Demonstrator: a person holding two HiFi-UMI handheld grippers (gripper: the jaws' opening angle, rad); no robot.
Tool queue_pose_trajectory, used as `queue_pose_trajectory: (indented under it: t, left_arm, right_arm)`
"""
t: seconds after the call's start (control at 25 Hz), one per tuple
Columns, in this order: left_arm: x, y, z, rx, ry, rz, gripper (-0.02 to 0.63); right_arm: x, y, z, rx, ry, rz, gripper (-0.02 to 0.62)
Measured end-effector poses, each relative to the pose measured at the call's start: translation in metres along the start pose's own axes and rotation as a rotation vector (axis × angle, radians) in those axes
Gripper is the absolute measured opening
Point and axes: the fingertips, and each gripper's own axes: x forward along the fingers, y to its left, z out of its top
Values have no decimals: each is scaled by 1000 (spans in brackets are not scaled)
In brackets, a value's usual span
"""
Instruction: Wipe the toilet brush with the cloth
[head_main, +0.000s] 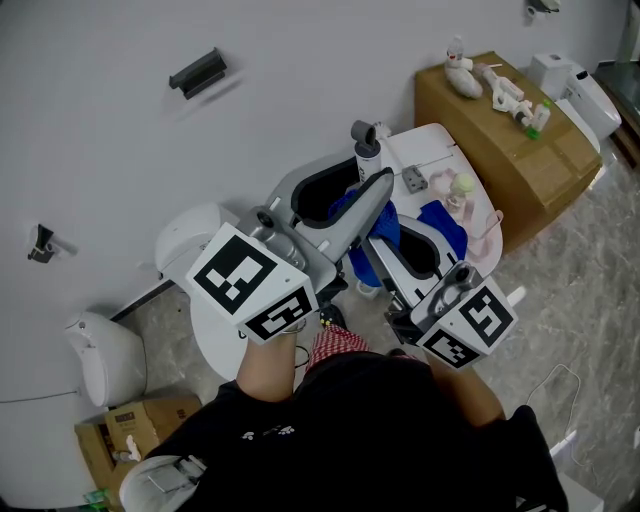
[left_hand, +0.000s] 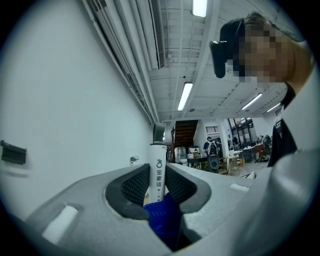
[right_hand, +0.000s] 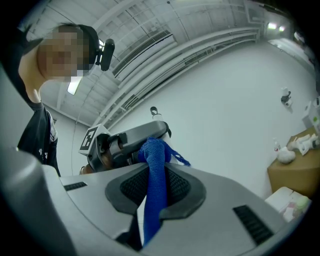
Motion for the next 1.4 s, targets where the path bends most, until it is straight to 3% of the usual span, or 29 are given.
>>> queue_pose_trajectory:
  t: [1.4]
  left_arm:
    - [-5,-6,7,-10,-9,-9,101]
  right_arm:
    - [-11,-2,-23,53,46,-21,64]
